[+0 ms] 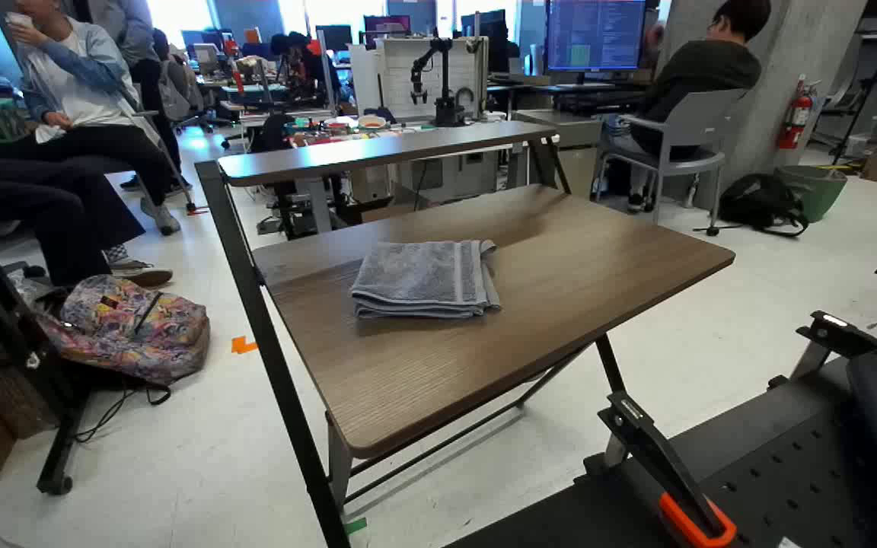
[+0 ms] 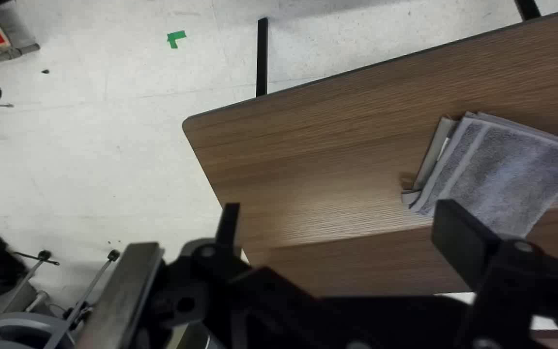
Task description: Move the cloth
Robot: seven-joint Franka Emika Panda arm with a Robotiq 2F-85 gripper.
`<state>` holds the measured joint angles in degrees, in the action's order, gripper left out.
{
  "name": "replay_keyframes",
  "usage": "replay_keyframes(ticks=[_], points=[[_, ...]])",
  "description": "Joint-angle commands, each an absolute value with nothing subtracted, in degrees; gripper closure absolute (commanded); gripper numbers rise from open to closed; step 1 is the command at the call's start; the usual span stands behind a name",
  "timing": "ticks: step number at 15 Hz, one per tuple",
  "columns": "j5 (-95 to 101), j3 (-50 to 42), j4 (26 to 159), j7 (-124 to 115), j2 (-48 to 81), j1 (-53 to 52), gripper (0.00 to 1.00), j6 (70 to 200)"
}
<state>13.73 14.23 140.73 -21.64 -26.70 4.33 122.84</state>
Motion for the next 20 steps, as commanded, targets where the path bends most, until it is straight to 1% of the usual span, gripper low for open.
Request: replay_keyframes(ticks=[1,16,20], points=[[14.4,13.0,140.5,-22.2,-26.5,2.9,0.00,122.5],[14.7,13.3,140.4,-23.5,-26.3,3.4,0.00,122.3],[16.8,13.6,141.4,-29.2,-21.3,4.7,0.00,127.5]])
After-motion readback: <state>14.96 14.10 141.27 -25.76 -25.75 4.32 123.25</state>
